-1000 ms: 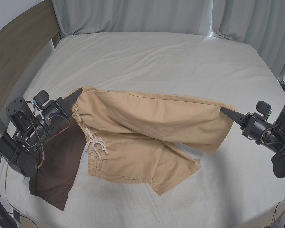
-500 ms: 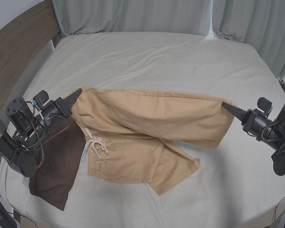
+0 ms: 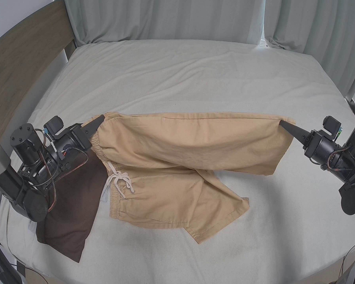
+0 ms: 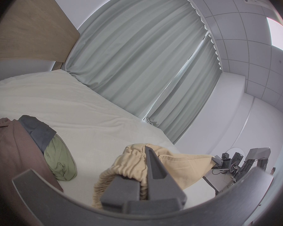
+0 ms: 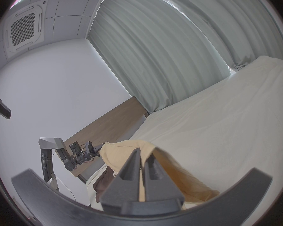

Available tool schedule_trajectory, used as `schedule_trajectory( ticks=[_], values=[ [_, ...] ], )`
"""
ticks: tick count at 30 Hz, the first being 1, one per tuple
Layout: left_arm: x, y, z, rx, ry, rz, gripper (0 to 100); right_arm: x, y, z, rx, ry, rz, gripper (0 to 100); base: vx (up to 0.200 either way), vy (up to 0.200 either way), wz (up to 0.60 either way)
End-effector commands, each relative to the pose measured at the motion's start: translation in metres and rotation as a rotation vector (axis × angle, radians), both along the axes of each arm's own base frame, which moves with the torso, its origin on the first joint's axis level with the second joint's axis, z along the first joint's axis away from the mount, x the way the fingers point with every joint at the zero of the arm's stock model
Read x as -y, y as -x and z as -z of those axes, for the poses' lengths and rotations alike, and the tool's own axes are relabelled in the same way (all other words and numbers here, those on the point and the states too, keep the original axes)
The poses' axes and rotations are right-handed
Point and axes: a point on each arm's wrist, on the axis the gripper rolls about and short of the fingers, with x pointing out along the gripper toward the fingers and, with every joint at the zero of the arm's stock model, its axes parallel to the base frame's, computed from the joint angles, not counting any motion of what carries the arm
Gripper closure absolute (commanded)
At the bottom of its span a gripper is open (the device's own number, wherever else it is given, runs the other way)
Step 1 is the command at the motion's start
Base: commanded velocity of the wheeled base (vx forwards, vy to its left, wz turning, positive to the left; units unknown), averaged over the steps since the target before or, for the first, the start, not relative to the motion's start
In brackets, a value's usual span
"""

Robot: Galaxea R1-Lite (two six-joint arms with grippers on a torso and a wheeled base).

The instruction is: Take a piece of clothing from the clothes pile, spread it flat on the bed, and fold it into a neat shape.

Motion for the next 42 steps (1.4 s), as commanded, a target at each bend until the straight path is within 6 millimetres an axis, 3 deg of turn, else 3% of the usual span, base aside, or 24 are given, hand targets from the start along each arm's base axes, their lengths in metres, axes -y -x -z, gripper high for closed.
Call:
schedule_trajectory(
  ticks=[1,19,31,42],
  values=[
    [0.0,-0.001,0.0,0.0,0.0,0.0,100,0.0,0.0,-0.001,0.004,-0.001,0.001,100,0.0,0.0,0.0],
    [-0.004,0.001,-0.012,0.04,0.012,-0.016,100,-0.002,-0.002,0.002,-0.003,0.002,-0.003,100,0.0,0.0,0.0],
    [-0.01,-0.004,-0.009,0.033,0.017,-0.036,100,0.002,-0.033,0.002,-0.007,-0.042,0.049,100,0.0,0.0,0.0],
    [-0.011,-0.005,-0.009,0.03,0.021,-0.035,100,0.002,-0.033,0.003,-0.035,-0.069,0.046,100,0.0,0.0,0.0]
  ],
)
